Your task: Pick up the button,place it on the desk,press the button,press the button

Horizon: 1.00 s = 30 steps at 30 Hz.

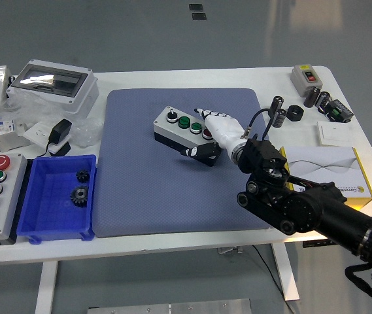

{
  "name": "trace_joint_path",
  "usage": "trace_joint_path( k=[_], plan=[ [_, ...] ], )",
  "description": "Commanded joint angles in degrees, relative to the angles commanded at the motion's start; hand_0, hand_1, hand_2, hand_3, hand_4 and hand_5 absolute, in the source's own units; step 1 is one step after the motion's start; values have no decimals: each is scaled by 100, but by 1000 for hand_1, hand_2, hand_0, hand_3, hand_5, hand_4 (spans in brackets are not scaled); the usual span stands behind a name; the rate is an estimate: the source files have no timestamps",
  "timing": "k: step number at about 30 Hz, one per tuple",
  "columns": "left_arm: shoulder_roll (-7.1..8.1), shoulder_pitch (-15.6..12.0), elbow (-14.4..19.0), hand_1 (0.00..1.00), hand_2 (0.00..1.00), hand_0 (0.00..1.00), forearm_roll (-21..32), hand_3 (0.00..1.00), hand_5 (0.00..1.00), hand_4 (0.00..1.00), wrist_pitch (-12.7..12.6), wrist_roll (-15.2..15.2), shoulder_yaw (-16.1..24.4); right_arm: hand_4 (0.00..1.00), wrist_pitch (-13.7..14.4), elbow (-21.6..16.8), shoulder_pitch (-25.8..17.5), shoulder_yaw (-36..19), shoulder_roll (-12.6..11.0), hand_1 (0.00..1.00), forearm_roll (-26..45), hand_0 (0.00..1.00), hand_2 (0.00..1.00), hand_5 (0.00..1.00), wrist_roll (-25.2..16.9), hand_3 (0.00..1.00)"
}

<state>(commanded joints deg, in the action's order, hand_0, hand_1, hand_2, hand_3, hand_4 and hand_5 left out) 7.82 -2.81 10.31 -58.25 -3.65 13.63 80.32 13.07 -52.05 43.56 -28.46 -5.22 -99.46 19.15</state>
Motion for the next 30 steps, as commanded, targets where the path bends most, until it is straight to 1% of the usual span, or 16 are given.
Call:
trace_joint_path(
  k=[5,11,12,18,19,24,25,30],
  plan=[
    [-5,0,0,586,620,657,-8,710,283,840,7,0,-2,998,57,181,19,63,36,998,227,998,998,488,-97,998],
    [-9,15,0,585,620,657,-24,707,284,840,12,-6,-4,998,139,219,25,151,68,998,235,998,998,490,-135,998],
    [-10,19,0,586,620,657,-34,701,284,840,14,-3,0,998,123,220,27,166,68,932,213,872,956,490,-151,998],
    [-6,40,0,586,620,657,-76,701,284,840,15,0,20,998,118,282,42,288,72,932,114,872,956,490,-199,998],
    [-7,42,0,586,620,657,-75,700,284,840,15,1,19,998,138,298,44,314,76,837,104,729,875,489,-206,998],
    [-16,48,0,586,620,657,-98,700,284,840,18,6,28,998,279,442,69,539,114,837,-119,729,875,489,-211,998],
    [-17,47,0,586,620,657,-97,696,283,839,20,5,25,998,309,464,68,576,123,725,-174,585,784,477,-205,998],
    [-24,41,0,586,620,657,-106,696,283,839,28,-14,15,998,483,517,63,692,148,725,-365,585,784,477,-174,998]
  ],
)
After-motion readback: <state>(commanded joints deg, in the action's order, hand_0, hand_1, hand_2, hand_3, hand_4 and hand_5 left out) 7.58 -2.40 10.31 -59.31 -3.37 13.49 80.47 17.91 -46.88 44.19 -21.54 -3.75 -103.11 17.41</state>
